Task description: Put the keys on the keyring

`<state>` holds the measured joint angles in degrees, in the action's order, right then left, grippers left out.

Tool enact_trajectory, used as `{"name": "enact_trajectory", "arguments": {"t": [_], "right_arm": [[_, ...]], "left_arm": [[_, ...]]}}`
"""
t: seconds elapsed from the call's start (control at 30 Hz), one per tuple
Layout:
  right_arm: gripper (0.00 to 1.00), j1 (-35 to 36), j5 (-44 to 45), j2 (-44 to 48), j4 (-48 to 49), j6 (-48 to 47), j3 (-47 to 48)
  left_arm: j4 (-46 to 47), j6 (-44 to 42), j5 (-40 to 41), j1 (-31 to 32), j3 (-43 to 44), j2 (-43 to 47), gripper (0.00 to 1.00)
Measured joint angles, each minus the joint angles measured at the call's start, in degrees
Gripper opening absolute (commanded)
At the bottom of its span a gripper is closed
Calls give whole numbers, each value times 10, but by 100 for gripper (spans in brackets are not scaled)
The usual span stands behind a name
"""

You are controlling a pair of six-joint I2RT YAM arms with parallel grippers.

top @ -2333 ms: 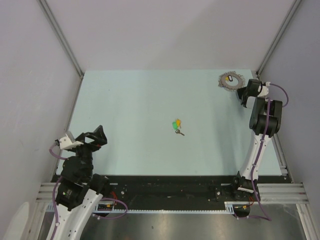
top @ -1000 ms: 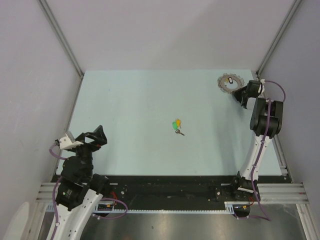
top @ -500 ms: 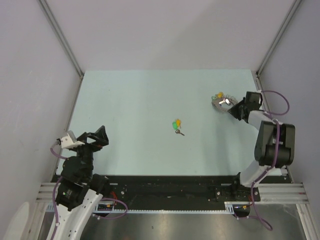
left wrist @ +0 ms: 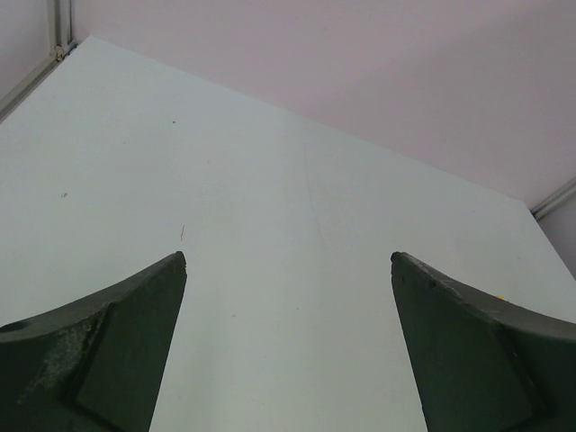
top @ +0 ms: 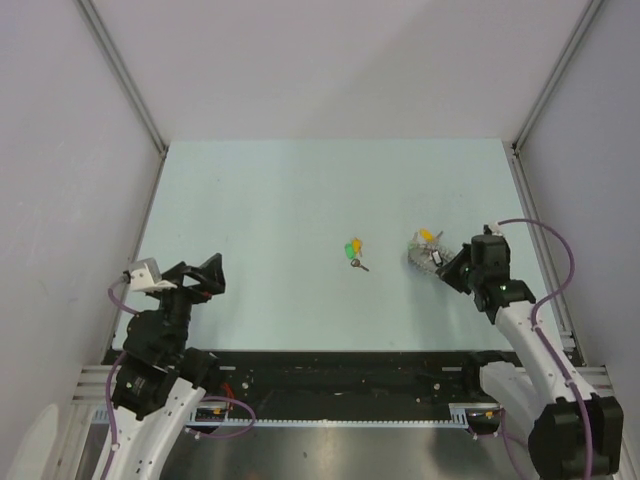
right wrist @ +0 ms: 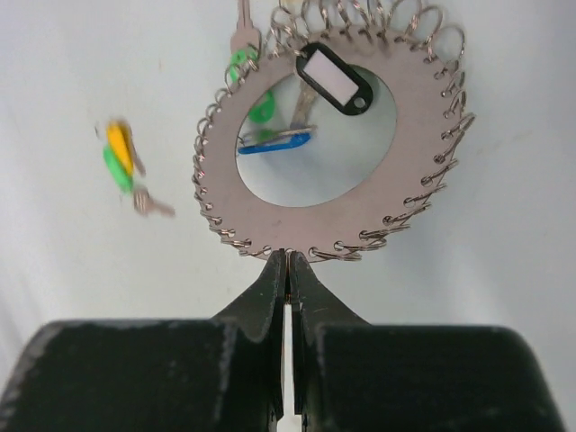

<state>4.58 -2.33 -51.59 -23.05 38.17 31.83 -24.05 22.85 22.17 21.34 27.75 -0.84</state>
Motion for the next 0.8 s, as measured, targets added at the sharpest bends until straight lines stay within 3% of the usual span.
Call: {"name": "enact_trajectory", "arguments": {"t": [0.33, 0.5, 0.67, 0.8], "right_arm": [[0, 281, 51, 65, -95, 90, -58], [0, 421, 65, -16, -57, 127, -59], [0, 485, 53, -144, 30, 140, -47], [0, 525, 38, -256, 85, 115, 22]], "left_arm": [[0, 0, -19, 0, 0, -4, 100], [0, 0, -26, 0, 0, -21, 100], [0, 0, -37, 0, 0, -51, 100], [-1, -4, -46, 0, 0, -71, 100]]}}
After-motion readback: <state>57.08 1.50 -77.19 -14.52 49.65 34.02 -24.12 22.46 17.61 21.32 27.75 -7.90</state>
